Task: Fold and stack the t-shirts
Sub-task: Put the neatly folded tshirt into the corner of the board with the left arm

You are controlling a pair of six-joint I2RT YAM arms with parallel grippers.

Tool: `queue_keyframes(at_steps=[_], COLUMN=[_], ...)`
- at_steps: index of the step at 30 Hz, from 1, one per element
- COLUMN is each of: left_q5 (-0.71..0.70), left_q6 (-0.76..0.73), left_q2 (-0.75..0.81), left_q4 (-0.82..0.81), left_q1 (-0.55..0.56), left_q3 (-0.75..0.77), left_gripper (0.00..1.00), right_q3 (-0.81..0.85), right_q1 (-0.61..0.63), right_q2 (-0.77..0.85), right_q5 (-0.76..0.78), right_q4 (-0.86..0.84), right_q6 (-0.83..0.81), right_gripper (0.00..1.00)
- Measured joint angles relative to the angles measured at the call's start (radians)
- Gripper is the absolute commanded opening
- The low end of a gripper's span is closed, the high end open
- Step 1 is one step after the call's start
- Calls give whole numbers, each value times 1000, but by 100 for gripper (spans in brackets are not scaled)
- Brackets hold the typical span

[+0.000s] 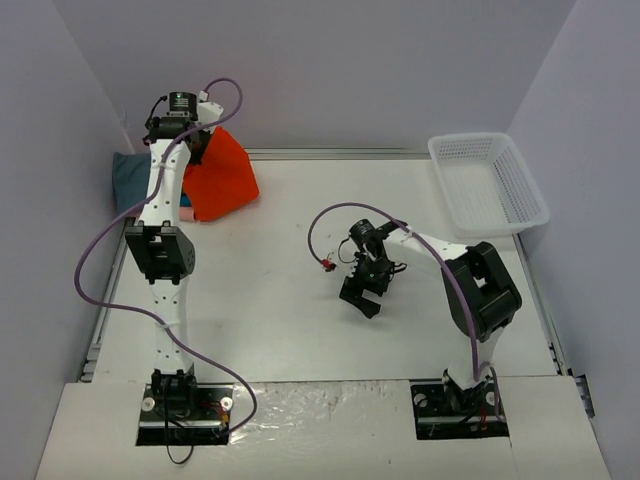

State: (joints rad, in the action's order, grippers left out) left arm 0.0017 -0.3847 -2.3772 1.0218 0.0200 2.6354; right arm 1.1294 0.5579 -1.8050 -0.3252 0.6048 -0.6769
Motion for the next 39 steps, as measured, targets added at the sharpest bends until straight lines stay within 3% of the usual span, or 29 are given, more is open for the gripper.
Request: queue_keyframes(at_steps=[18,33,36,39], left_q5=[211,186,154,121], left_q6=[231,315,305,291], left_q2=[0,-19,-42,-71], left_q4=[-130,-266,-298,-328], left_q1=[-256,-362,-368,-371], left_q3=[48,-18,-53,-93], left_gripper=[2,2,22,31], right_q3=[40,69,70,70], right_q1=[21,35,36,38], right_q2=[-42,-72,-72,-74], right_q5=[59,90,91,95], right_q4=[24,52,51,51], right_q6=[24,39,42,44], right_gripper=[100,100,100,100])
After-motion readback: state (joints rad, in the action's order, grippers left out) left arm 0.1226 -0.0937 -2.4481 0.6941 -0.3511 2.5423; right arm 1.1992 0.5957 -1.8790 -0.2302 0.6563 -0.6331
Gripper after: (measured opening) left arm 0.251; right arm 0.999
